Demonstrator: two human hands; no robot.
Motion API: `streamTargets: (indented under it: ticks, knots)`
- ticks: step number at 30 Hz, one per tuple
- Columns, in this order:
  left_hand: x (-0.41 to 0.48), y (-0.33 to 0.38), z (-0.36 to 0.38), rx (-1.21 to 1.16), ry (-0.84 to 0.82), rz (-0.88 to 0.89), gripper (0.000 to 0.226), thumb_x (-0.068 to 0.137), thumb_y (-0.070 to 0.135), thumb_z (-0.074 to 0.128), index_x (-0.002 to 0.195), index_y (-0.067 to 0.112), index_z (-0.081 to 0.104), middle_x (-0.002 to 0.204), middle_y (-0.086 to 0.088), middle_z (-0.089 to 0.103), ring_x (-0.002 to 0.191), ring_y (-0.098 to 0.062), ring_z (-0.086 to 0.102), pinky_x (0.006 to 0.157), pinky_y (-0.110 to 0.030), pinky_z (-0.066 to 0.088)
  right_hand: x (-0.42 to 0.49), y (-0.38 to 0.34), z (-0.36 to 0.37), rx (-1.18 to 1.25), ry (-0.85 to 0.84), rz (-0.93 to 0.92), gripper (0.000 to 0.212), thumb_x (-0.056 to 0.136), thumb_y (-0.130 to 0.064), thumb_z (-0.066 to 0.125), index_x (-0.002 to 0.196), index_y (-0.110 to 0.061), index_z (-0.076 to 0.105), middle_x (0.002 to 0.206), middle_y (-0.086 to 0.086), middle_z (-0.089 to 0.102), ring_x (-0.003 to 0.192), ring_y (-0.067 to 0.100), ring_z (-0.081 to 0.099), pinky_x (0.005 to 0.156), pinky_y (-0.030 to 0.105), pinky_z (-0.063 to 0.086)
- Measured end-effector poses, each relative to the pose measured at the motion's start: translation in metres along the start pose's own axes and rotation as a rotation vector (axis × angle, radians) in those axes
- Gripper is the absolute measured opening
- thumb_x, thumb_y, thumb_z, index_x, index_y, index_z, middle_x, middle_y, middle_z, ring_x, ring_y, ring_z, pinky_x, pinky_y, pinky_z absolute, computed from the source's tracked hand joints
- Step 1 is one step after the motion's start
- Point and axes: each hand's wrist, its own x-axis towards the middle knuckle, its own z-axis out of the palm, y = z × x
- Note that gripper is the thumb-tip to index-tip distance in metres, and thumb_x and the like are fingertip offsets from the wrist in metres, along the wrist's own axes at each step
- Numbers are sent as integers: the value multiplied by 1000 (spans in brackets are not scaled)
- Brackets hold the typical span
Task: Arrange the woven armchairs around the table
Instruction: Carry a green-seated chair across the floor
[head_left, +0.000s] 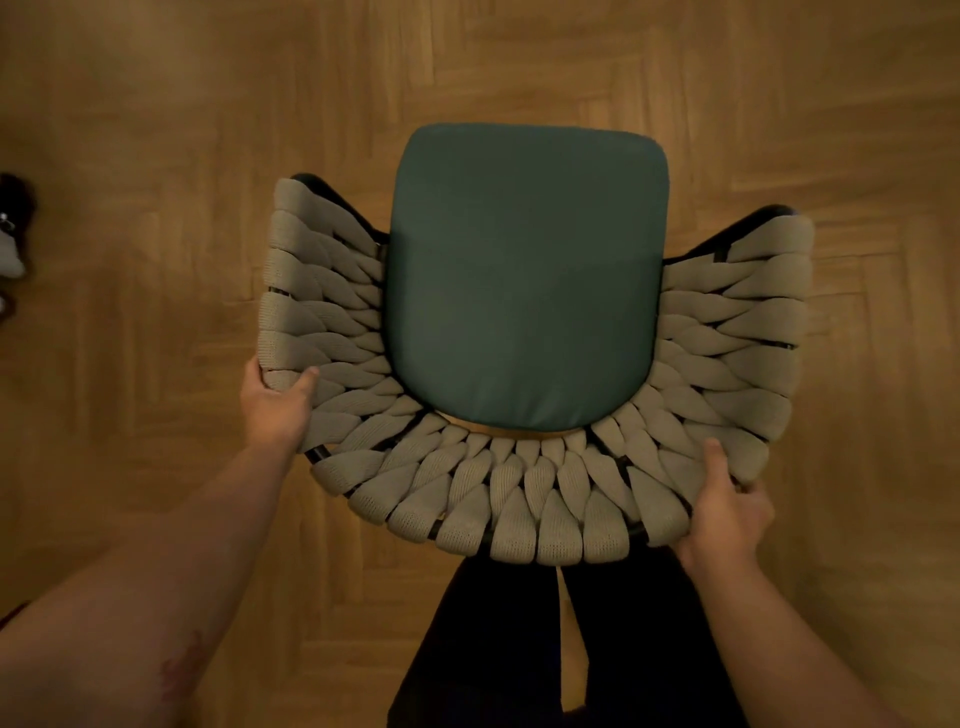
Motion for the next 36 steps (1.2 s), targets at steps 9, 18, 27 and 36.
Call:
streamTargets:
  ticks: [9, 18, 27, 36]
  knots:
    - [-2, -6, 4, -4, 45, -6, 54, 89, 15, 75, 138, 18, 51, 125, -8, 64, 109, -29, 63, 96, -51, 55, 16, -9, 6, -144, 30, -78, 41, 79, -27, 77, 118, -26, 65, 115, -2, 70, 108, 22, 66, 102, 50, 52]
    - [16, 3, -1, -60, 7, 26, 48, 92, 9, 70, 136, 17, 52, 118, -4, 64, 104, -26, 63, 95, -49, 55, 2, -8, 19, -150, 73, -88, 30, 85, -19, 74, 112, -25, 63, 97, -7, 66, 97, 19, 64, 101, 43, 51]
    - [96, 56, -17, 17, -154, 150, 49, 93, 12, 69, 137, 23, 50, 123, -5, 63, 110, -31, 64, 97, -54, 55, -34, 29, 66, 38, 136, 9, 40, 86, -12, 73, 123, -26, 65, 115, 3, 70, 107, 27, 66, 100, 57, 51]
    - [145, 123, 17, 233, -302, 311, 49, 88, 20, 73, 133, 25, 53, 121, -4, 65, 107, -29, 64, 95, -53, 55, -60, 52, 85, 178, 324, 99, 49, 87, -14, 70, 135, -19, 60, 126, 5, 66, 115, 26, 62, 105, 46, 48]
